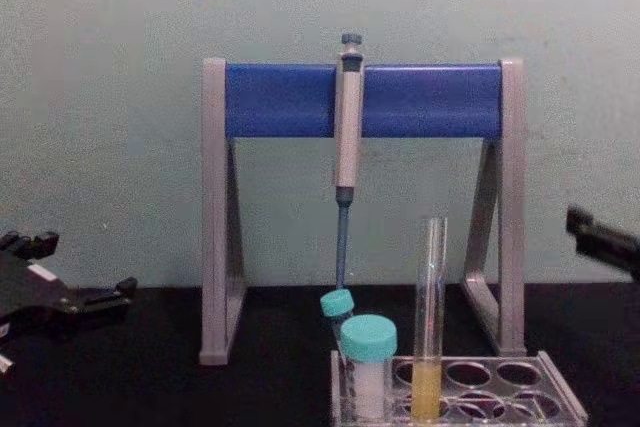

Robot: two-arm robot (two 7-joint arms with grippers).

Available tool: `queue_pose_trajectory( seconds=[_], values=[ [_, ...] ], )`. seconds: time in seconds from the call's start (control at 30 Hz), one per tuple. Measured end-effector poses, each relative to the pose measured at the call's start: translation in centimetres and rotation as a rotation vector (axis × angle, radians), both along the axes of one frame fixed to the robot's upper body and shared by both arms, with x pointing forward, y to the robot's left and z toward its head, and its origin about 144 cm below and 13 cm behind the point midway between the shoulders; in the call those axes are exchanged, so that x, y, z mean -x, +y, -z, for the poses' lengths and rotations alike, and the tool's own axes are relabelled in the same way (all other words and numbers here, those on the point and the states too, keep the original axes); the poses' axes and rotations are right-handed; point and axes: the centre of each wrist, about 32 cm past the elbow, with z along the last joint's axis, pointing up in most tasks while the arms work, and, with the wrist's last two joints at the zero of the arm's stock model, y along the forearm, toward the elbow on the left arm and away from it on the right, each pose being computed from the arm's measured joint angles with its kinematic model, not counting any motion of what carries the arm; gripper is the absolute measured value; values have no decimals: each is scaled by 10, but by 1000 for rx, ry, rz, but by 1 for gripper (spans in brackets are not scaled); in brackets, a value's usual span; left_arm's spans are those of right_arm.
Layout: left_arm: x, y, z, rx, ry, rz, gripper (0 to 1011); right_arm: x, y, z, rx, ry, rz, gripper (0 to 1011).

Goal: Pick up the test tube from the test tube rack, shake it, then place it back into the test tube rack.

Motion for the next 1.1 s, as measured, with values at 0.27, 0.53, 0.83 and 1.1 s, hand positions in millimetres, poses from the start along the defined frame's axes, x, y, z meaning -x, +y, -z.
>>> queue_pose_trajectory(
  seconds=[0.27,0.53,0.83,1.1],
  values=[
    [0,0,0,0,0,0,1001,1,1,28,7,128,57,1000],
    [0,0,0,0,0,0,1001,-1,1,48,6,212,71,1000],
    [0,0,0,0,0,0,1001,-2,0,56,2,250,71,1000],
    [0,0,0,0,0,0,1001,-2,0,56,3,251,70,1000]
  ],
)
